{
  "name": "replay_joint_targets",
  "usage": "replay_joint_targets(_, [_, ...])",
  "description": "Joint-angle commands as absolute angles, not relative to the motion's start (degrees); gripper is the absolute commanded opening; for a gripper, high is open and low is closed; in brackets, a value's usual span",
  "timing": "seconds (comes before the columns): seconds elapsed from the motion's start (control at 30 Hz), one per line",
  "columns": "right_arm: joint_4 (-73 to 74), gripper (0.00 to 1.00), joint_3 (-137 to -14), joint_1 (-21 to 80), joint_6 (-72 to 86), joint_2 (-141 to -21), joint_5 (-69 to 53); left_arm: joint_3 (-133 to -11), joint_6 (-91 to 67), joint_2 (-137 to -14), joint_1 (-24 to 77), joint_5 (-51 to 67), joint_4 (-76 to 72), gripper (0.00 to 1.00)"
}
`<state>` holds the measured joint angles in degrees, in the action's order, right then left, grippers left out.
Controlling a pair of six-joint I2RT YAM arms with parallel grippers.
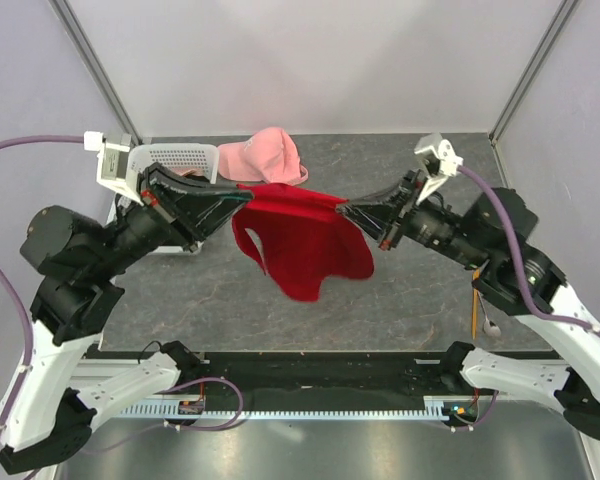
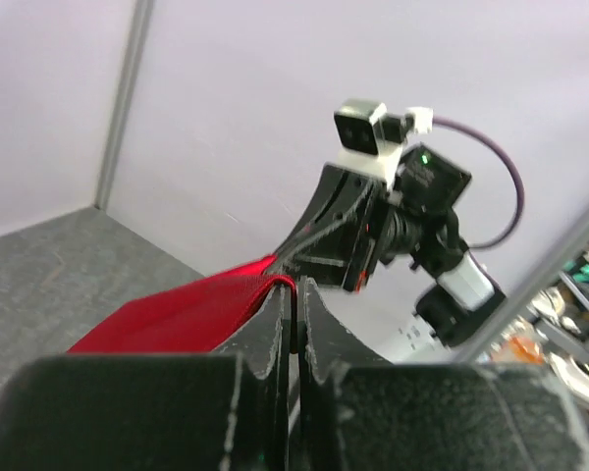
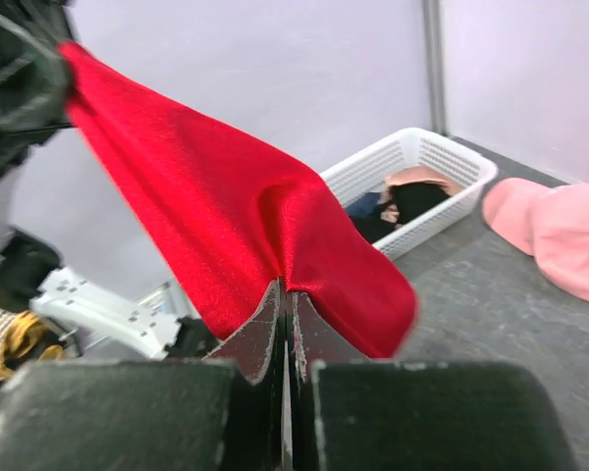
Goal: Fold the napkin into a case and place the utensils inside
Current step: Flatten out the crumpled napkin at the center of the board.
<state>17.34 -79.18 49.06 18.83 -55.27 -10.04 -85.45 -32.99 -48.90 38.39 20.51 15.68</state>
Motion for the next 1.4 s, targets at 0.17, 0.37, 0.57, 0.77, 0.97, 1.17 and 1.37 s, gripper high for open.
replay_joint_targets(0.17, [24.70,0.00,-71.90,47.82,18.46,-57.12,-6.69,-80.25,-32.70,-50.17,38.41,8.55,20.19,0.02])
replay_joint_targets(0.37, [24.08,0.00,-69.70,36.33,15.38,-71.08,-10.37,-73.84,-31.38,-60.19,38.32,-4.20,23.73,0.02])
replay_joint_targets(0.57, [34.36,0.39,-76.90,34.98,13.89,-88.93,3.42,-65.23,-35.23,-69.60,36.57,-8.17,27.60,0.02])
replay_joint_targets(0.77, [30.68,0.61,-66.81,43.03,15.72,-81.84,7.18,-51.96,-40.77,-68.03,35.77,-10.02,23.21,0.02])
replay_joint_targets(0.97, [22.17,0.51,-55.65,53.25,22.14,-82.25,11.34,-43.43,-44.47,-64.95,35.51,-12.13,19.95,0.02])
replay_joint_targets(1.17, [14.86,0.40,-51.42,58.79,26.01,-89.37,12.65,-41.93,-45.35,-64.34,35.51,-10.72,19.16,0.02])
replay_joint_targets(1.37, [11.34,0.38,-50.80,61.61,29.09,-91.05,15.11,-41.22,-45.53,-65.39,35.51,-9.58,17.93,0.02])
